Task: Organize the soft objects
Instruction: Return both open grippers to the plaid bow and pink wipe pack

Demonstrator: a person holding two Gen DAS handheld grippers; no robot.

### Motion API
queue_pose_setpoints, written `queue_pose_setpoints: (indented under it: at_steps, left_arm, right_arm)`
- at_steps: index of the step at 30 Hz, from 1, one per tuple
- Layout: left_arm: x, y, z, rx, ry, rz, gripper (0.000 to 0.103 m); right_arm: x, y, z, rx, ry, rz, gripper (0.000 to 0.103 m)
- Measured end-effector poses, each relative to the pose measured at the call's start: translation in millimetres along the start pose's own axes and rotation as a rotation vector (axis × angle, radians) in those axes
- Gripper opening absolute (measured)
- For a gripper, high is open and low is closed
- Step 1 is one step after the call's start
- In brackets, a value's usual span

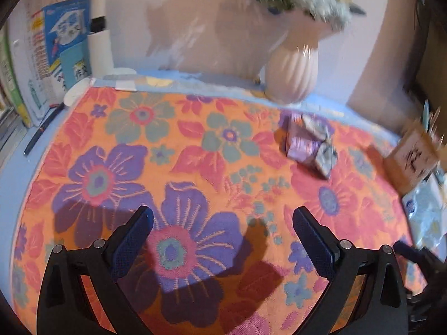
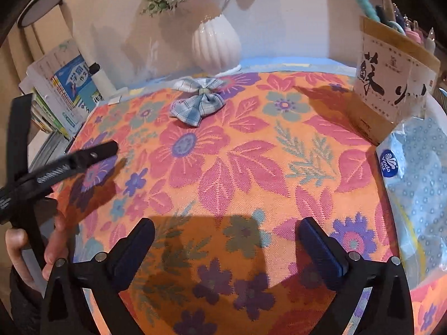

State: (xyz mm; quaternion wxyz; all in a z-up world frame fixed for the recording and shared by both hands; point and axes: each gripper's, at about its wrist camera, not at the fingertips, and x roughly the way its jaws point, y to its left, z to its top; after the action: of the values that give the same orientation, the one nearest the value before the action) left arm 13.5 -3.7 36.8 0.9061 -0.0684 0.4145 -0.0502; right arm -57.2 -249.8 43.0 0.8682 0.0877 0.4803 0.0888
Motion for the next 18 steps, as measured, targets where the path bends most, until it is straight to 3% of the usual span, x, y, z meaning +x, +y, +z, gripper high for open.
queue_pose_setpoints:
  at_steps: [4,11,16,18]
  left_arm:
    - [1,8,0,-0.045,0.019,-0.04,0.1]
    - [2,16,0,-0.099,0.037,-0.046,0.1]
    - [2,18,-2,-0.109,0.038,-0.027,0.1]
    - [3,14,-3,-0.081,0.049,-0.014,0.1]
  right_arm:
    - [0,-2,0,0.008,-0.007,0.014,0.103]
    - [-2,-6,-1,0.036,-0.019,0.033,0.103]
    - [3,13,-2,-0.041,0.054,-0.069,0.103]
    - [4,17,1,-0.05,0.107,-0.065,0.103]
